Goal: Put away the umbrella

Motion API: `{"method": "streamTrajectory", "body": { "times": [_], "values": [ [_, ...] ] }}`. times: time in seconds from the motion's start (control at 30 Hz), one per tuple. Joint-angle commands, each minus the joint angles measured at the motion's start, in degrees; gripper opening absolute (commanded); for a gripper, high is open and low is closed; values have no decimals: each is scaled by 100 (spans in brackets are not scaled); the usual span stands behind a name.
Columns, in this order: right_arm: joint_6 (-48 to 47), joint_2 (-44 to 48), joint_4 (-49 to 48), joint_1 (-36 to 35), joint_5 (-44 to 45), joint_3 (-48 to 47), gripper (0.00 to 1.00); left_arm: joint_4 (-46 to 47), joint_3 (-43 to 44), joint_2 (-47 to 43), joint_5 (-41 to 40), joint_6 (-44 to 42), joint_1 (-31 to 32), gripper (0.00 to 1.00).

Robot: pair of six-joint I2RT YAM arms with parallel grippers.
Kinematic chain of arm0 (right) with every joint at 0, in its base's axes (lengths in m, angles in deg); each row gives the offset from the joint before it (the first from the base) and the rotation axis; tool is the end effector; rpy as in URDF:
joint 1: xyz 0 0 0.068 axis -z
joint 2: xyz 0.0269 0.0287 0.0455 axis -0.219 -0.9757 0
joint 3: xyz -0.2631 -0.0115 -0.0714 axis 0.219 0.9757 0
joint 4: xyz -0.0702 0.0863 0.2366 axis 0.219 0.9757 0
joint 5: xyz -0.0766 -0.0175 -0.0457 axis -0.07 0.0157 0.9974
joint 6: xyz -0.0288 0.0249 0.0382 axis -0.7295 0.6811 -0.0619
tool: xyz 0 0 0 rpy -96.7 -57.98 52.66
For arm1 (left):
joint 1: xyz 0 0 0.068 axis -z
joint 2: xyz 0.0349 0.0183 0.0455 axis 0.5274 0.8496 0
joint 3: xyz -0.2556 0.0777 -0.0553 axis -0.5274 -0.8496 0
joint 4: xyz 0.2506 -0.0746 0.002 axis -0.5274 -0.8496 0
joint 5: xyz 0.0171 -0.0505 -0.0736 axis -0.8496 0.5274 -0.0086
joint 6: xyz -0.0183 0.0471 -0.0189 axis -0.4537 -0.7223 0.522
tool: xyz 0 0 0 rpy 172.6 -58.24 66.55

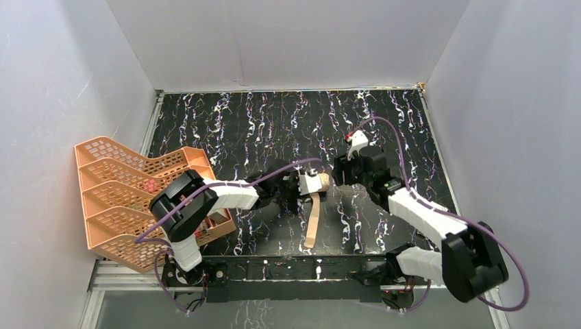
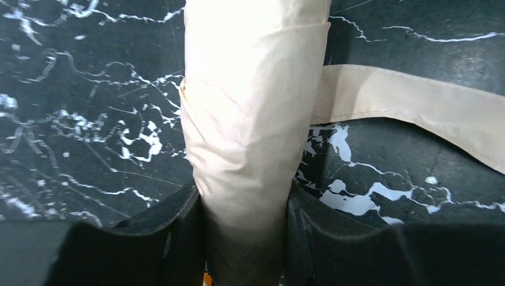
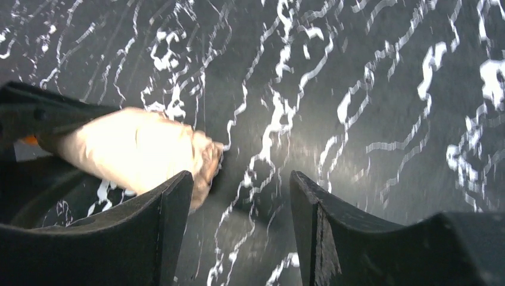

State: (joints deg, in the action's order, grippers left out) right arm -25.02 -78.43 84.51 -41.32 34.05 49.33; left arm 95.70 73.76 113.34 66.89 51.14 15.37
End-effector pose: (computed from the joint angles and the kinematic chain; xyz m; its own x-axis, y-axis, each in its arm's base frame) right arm 0.2083 0.1113 0.2207 -0.4753 -0.0839 -0.8758 -0.3591 0.9273 0.1061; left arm 0.2397 -0.2664 0.1532 0.1556 0.6647 -0.7307 0.8770 0.2475 0.4119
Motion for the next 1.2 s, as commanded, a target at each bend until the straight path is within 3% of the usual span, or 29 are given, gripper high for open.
{"method": "streamTrajectory", "body": {
  "times": [0.0, 0.07, 0.2, 0.5, 0.63, 0.8, 1.17],
  "values": [
    [-1374, -942, -767, 381, -1798, -1017, 70, -35, -804, 450, -1312, -974, 296, 0],
    [-1790, -1104, -902, 408, -2385, -1104, 76, 315, -909, 538, -1650, -1214, 422, 0],
    [-2547, -1599, -401, 424, -3173, -1589, 76, 907, -1125, 699, -2030, -1568, 556, 0],
    [-3760, -2470, 653, 423, -4175, -2391, 79, 1411, -1345, 869, -2165, -1847, 666, 0],
    [-4018, -2980, 1158, 428, -4580, -2827, 89, 1451, -1347, 894, -2176, -1886, 676, 0],
    [-4217, -3532, 1561, 415, -4737, -3206, 98, 1489, -1338, 919, -2198, -1941, 693, 0],
    [-4614, -4441, 2423, 393, -4525, -3716, 91, 1611, -1329, 959, -2201, -2067, 699, 0]
  ]
}}
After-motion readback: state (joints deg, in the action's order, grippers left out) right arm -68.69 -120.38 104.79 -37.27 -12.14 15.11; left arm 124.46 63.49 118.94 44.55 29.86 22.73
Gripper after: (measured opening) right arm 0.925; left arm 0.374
